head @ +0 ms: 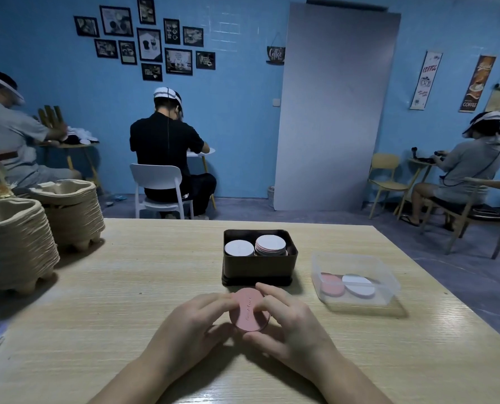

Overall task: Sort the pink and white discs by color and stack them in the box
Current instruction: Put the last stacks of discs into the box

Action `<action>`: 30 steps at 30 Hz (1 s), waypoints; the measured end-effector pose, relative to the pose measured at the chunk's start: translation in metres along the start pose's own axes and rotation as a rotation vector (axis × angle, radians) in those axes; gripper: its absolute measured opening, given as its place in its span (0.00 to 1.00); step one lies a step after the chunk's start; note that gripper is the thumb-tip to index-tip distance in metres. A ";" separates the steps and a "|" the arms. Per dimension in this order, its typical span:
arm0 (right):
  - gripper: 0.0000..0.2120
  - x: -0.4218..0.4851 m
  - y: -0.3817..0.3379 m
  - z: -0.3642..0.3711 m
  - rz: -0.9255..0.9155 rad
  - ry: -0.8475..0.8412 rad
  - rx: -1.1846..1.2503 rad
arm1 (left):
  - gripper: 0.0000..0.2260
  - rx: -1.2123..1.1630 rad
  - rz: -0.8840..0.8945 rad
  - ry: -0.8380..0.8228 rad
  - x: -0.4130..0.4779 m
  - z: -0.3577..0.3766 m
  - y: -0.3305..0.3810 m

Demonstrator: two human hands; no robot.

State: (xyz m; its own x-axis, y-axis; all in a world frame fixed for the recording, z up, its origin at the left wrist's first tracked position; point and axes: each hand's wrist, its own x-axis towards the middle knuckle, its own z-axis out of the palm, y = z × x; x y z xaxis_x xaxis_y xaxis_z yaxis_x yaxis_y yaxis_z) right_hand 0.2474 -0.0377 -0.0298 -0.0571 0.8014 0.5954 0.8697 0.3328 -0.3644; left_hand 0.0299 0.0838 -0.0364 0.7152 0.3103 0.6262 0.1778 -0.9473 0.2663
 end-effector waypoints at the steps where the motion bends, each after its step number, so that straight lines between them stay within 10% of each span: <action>1: 0.17 0.000 0.000 0.000 0.001 -0.011 -0.006 | 0.14 0.020 0.005 -0.003 0.000 0.000 0.001; 30: 0.13 0.132 0.043 -0.037 0.157 -0.043 -0.148 | 0.13 0.099 -0.066 -0.065 0.069 -0.025 -0.052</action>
State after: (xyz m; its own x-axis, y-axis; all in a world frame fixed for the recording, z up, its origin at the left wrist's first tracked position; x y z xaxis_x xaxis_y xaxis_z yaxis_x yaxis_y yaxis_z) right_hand 0.2952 0.0641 0.0597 0.0669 0.8593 0.5072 0.9318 0.1279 -0.3396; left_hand 0.0535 0.1567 0.0113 0.7414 0.3691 0.5605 0.2895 -0.9294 0.2291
